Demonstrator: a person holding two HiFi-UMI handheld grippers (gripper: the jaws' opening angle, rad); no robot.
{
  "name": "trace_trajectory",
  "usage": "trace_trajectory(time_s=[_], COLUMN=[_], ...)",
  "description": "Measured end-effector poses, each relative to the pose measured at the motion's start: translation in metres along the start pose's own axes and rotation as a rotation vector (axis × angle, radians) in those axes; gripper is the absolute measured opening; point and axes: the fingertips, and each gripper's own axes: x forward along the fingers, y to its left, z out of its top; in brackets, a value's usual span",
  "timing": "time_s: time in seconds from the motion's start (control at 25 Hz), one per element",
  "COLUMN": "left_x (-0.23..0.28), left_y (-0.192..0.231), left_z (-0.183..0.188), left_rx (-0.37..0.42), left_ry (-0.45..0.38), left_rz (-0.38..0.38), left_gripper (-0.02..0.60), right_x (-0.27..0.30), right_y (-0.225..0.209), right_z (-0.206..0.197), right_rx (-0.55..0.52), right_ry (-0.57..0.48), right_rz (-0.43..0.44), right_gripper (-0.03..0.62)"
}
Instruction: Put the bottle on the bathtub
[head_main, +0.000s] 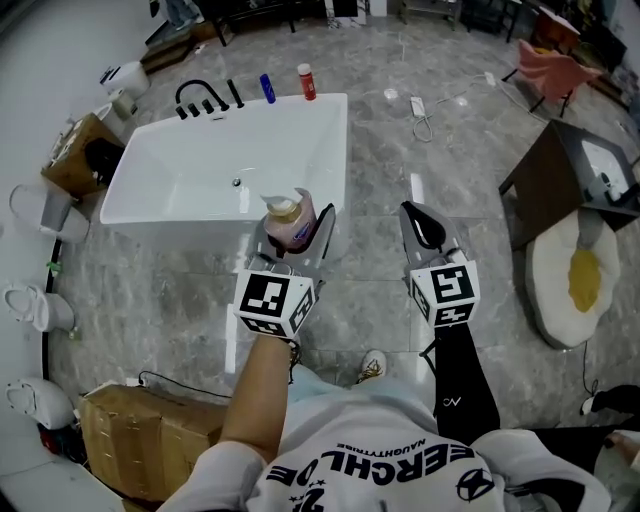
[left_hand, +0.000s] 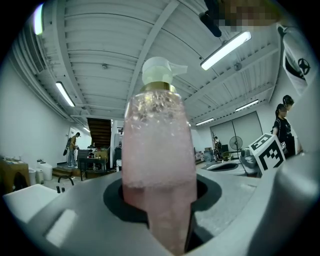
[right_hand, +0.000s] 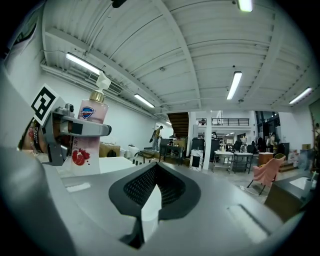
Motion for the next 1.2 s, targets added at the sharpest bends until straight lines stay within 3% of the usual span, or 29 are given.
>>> trace_trajectory(time_s=[0.2,0.64,0.92,1.2], left_x=[-0.020,-0.059,-0.064,-0.057], left_y=[0.054,0.221,0.267,0.291], left_z=[0.010,0.018,0.007,0.010], left_rx=[0.024,0.039,-0.002,-0.033], left_ry=[-0.041,-0.061,-0.051,-0.060], left_rz=[-0.004,-0.150,-0.222,-0.248], left_gripper=[0.190,0.190,0.190,0.192], right_x=[0.038,0.161,0.198,0.218], right_y=[0.035,0.176,0.222,0.233], right_z=[0.017,0.064,0.069,0.087], right_rx=[-0.001,0.005,0.005,-0.028], right_ry=[-0.028,-0.051,-0.013,-0.015], right_rz=[-0.044,-0.116,-0.133,-0.134], right_gripper=[0.029,0.029,0.029,0.029])
